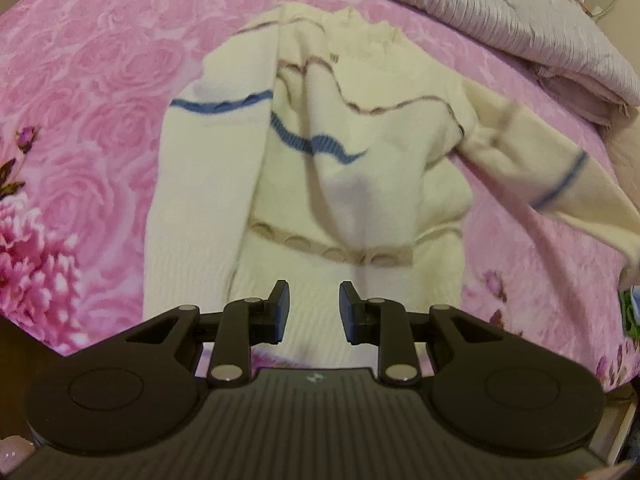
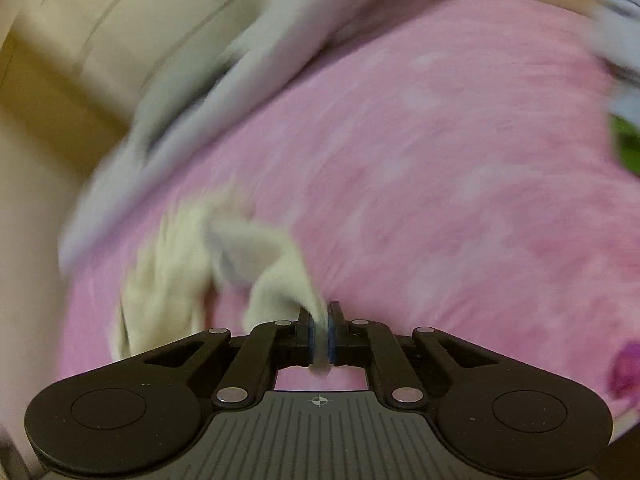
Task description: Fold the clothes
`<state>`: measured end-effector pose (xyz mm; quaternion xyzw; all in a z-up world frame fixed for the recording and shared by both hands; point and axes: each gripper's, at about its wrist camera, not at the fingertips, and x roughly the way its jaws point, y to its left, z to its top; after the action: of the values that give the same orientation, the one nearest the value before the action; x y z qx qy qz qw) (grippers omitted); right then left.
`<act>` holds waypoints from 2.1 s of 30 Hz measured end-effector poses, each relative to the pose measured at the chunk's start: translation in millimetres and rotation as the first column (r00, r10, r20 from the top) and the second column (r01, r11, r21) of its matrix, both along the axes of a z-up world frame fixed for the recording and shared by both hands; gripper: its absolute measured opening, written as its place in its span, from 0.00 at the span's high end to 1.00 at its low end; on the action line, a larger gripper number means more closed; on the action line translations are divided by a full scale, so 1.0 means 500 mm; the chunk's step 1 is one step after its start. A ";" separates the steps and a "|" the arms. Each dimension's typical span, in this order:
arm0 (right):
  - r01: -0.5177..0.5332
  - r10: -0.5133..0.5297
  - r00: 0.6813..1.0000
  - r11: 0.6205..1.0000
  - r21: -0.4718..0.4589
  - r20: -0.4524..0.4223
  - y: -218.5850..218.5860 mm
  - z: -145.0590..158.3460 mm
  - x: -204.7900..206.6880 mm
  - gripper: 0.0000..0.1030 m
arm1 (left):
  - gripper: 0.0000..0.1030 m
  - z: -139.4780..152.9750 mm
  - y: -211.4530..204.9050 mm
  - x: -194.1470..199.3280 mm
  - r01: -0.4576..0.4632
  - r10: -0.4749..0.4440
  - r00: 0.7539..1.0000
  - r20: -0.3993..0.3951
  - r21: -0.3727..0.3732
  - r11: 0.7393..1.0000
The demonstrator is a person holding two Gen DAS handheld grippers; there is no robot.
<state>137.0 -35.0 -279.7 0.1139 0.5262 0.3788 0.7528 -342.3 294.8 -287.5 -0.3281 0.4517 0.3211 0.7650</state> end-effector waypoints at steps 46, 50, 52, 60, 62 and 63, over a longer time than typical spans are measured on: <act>0.303 -0.392 0.866 0.905 -0.299 -0.310 0.238 -0.133 -0.392 0.14 | 0.96 0.194 0.589 -0.359 -0.118 0.116 0.993 0.029 0.398 0.910; 0.270 -0.362 0.878 0.915 -0.301 -0.312 0.277 -0.140 -0.438 0.14 | 0.86 0.135 0.700 -0.389 -0.148 0.173 0.984 -0.044 0.340 0.929; 0.250 -0.348 0.882 0.917 -0.310 -0.317 0.283 -0.146 -0.457 0.14 | 0.86 0.077 0.733 -0.393 -0.175 0.217 0.970 -0.114 0.297 0.939; 0.253 -0.342 0.867 0.928 -0.272 -0.363 0.256 -0.161 -0.494 0.15 | 0.79 -0.042 0.555 -0.386 -0.142 0.142 0.990 -0.001 -0.109 0.984; 0.259 -0.337 0.855 0.936 -0.239 -0.394 0.245 -0.169 -0.503 0.15 | 0.75 -0.068 0.492 -0.365 -0.096 0.113 0.991 0.069 -0.213 0.972; 0.258 -0.329 0.852 0.941 -0.220 -0.408 0.241 -0.175 -0.509 0.15 | 0.75 -0.083 0.465 -0.352 -0.081 0.110 0.989 0.100 -0.255 0.963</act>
<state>-117.5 85.7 -367.0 0.2156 0.6865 0.1809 0.6704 -518.2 527.2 -329.0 -0.4611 0.4281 0.2788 0.7255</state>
